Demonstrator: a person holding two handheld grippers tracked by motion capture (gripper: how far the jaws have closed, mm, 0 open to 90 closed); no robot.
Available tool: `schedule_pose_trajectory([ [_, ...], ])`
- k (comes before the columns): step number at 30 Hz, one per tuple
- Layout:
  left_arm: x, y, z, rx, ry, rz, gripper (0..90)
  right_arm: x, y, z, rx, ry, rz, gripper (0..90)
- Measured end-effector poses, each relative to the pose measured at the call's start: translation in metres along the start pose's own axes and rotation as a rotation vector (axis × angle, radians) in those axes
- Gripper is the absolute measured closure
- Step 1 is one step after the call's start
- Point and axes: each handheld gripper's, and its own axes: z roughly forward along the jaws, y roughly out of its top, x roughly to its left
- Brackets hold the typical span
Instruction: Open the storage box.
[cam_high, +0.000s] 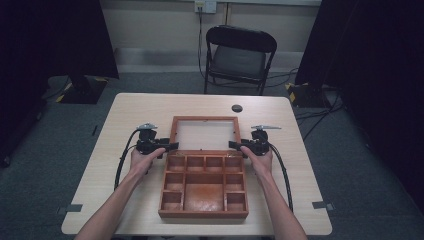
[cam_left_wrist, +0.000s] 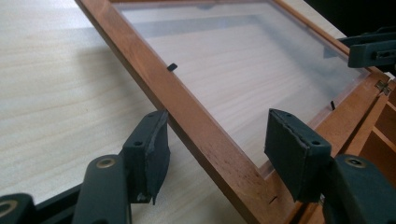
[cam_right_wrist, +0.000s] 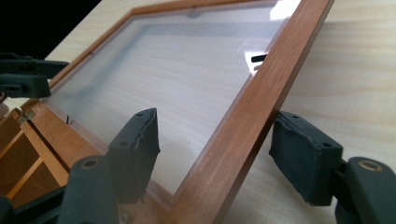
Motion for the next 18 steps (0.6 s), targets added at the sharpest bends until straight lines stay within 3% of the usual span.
schedule_pose_trajectory([
  [4,-0.0016,-0.0005,0.0004,0.005,0.008,0.015,39.8,-0.0036,-0.0024,0.0016,0.009,0.017,0.039,32.1],
  [9,-0.0010,-0.0008,0.0002,0.001,0.004,0.009,39.6,-0.0052,-0.0032,0.0030,0.014,0.020,0.045,30.7],
  [14,-0.0012,-0.0019,-0.0011,0.002,0.002,0.006,39.1,-0.0002,-0.0020,0.0003,0.010,-0.024,-0.012,28.9],
  [18,-0.0025,-0.0022,-0.0035,-0.003,0.014,0.006,35.2,0.0001,-0.0024,-0.0022,0.013,-0.031,-0.017,28.8],
])
